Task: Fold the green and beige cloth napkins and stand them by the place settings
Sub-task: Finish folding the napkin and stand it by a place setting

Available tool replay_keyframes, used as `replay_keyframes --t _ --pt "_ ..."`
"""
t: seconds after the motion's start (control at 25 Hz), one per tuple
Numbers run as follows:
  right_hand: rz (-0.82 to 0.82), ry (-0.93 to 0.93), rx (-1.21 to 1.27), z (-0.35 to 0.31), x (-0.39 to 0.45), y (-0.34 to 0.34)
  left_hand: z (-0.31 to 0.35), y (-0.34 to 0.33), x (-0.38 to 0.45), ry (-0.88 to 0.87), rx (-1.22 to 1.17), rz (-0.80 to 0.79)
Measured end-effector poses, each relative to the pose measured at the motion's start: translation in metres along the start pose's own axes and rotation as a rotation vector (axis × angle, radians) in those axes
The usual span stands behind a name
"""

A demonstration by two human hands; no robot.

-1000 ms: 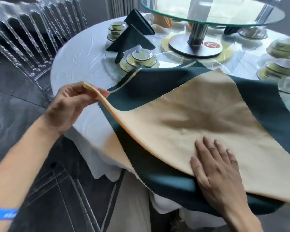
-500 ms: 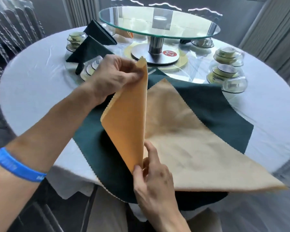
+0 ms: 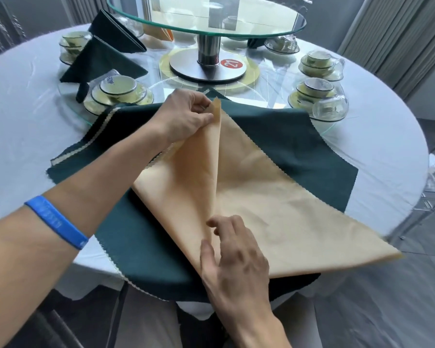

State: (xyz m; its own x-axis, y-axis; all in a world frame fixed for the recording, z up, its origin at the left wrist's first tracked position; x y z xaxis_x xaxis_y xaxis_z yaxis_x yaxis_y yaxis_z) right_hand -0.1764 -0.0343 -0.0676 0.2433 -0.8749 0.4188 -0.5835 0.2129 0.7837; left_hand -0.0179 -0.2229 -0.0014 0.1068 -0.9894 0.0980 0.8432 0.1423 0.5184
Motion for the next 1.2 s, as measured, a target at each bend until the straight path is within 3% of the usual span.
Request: replay_keyframes --t 0.2,0.4,0.56,0.76,0.88,1.04,1.2 --pt "0.003 0.196 -0.104 -0.007 0.003 -0.014 0.005 0.004 0.003 -0.023 0.142 0.091" --pt "-0.216 0.192 -0.285 0.011 -0.003 -0.048 0.018 -0.003 -0.005 -0.157 0.292 0.150" --pt "-0.270 0.173 -0.333 0.014 -0.003 -0.055 0.011 0.002 -0.044 -0.226 0.325 0.267" --pt "-0.255 0.187 -0.358 0.015 -0.003 -0.057 -0.065 0.040 -0.117 -0.036 0.433 0.413" --pt "-0.262 0.192 -0.385 0.015 -0.003 -0.059 -0.112 0.053 -0.125 0.158 0.296 0.275" --pt "-0.275 0.184 -0.399 0.015 -0.004 -0.059 -0.120 0.053 -0.122 0.166 -0.059 0.160" --pt "-0.276 0.179 -0.400 0.016 -0.004 -0.058 -0.126 0.053 -0.116 0.163 -0.086 0.167"
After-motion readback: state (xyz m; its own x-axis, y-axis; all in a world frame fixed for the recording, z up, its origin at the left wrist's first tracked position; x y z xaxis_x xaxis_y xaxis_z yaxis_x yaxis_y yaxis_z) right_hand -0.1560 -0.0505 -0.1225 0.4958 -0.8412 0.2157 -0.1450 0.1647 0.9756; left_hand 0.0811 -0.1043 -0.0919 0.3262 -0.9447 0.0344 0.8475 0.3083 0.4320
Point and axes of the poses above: each hand's wrist, its own x-axis towards the middle knuckle, its own y-axis out of the back of the hand, z = x × y, the point moved 10 cm from there along x, towards the middle knuckle, and after that the axes turned 5 degrees about y, right-handed, at the moved point
